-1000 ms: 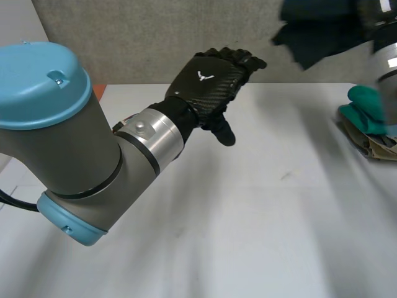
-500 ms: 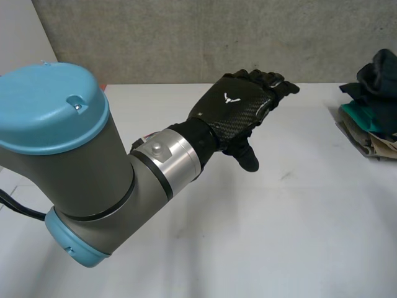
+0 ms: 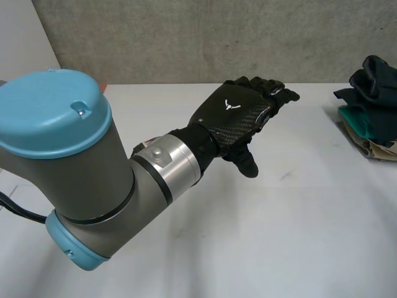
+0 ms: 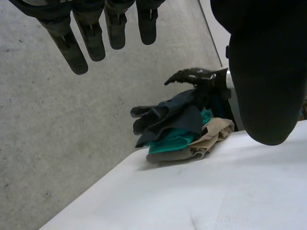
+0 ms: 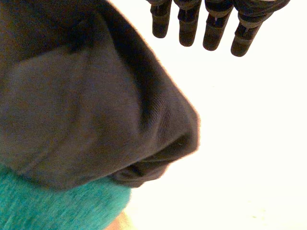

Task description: Fold the laundry.

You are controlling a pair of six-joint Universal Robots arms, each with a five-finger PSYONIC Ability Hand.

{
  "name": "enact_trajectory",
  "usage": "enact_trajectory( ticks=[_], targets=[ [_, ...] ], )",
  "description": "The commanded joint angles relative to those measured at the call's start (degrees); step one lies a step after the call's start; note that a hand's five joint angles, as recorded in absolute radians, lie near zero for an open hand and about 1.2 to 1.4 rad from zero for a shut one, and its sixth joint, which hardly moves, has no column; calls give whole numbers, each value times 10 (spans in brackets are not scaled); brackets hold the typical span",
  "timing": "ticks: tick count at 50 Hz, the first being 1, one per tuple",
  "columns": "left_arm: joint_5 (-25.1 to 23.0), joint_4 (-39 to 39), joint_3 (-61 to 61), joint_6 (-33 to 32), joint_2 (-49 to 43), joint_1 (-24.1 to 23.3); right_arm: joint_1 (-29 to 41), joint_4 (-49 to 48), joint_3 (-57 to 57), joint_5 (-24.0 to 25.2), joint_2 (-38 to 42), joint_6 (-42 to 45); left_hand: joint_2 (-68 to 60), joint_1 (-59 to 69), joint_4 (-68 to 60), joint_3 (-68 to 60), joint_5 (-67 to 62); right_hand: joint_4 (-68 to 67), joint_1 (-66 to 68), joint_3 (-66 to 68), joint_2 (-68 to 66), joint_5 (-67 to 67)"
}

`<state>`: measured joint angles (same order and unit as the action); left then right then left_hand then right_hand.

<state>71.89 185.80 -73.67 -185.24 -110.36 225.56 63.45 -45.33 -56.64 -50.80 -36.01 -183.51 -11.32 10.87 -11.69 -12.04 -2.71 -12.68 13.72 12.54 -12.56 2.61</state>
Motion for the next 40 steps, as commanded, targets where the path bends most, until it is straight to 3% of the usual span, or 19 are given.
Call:
enact_trajectory(
  ticks=[1, 7, 11, 12, 16, 19, 25, 28, 31, 33, 36, 40],
  targets=[
    [0, 0, 0, 0, 14, 1, -24, 90, -82, -26, -111, 55, 9, -5, 13, 17, 23, 27, -37, -25, 26, -26],
    [3, -3, -2, 1, 28, 1, -68, 233, -111, -57, -173, 171, 11, -7, 15, 18, 25, 27, -37, -25, 26, -26],
    [5, -1, -5, -1, 45, 4, -112, 344, -81, -198, -193, 285, 9, -5, 13, 17, 23, 27, -37, -25, 26, -26],
    [6, 0, -4, -1, 47, 5, -121, 371, -62, -266, -205, 338, 8, -3, 11, 15, 22, 27, -37, -25, 26, -26],
    [21, 5, 5, -2, 61, 16, -111, 338, -31, -359, -228, 407, 3, 2, 6, 10, 17, 27, -37, -25, 26, -26],
    [58, 19, 19, -3, 74, 42, -73, 279, -36, -353, -244, 388, -1, 5, 3, 7, 13, 27, -37, -25, 26, -26],
    [127, 57, 61, -10, 84, 105, 13, 148, -148, -304, -392, 290, -6, 10, -2, 1, 8, 27, -37, -25, 26, -26],
    [121, 58, 79, -15, 80, 150, 68, 101, -226, -239, -454, 232, -2, 7, 1, 5, 12, 27, -37, -25, 26, -26],
    [105, 51, 87, -22, 66, 239, 131, 82, -282, -180, -484, 200, -4, 9, 0, 3, 10, 27, -37, -25, 26, -26],
    [73, 48, 91, -33, 32, 300, 198, 82, -333, -126, -506, 190, -4, 9, 0, 3, 10, 27, -37, -25, 26, -26],
    [39, 48, 102, -55, -20, 349, 268, 94, -397, -72, -520, 200, -4, 9, 0, 3, 10, 27, -37, -25, 26, -26],
    [10, 50, 139, -115, -119, 409, 325, 130, -454, -61, -515, 237, -7, 12, -4, 0, 6, 27, -37, -25, 26, -26]
  ],
)
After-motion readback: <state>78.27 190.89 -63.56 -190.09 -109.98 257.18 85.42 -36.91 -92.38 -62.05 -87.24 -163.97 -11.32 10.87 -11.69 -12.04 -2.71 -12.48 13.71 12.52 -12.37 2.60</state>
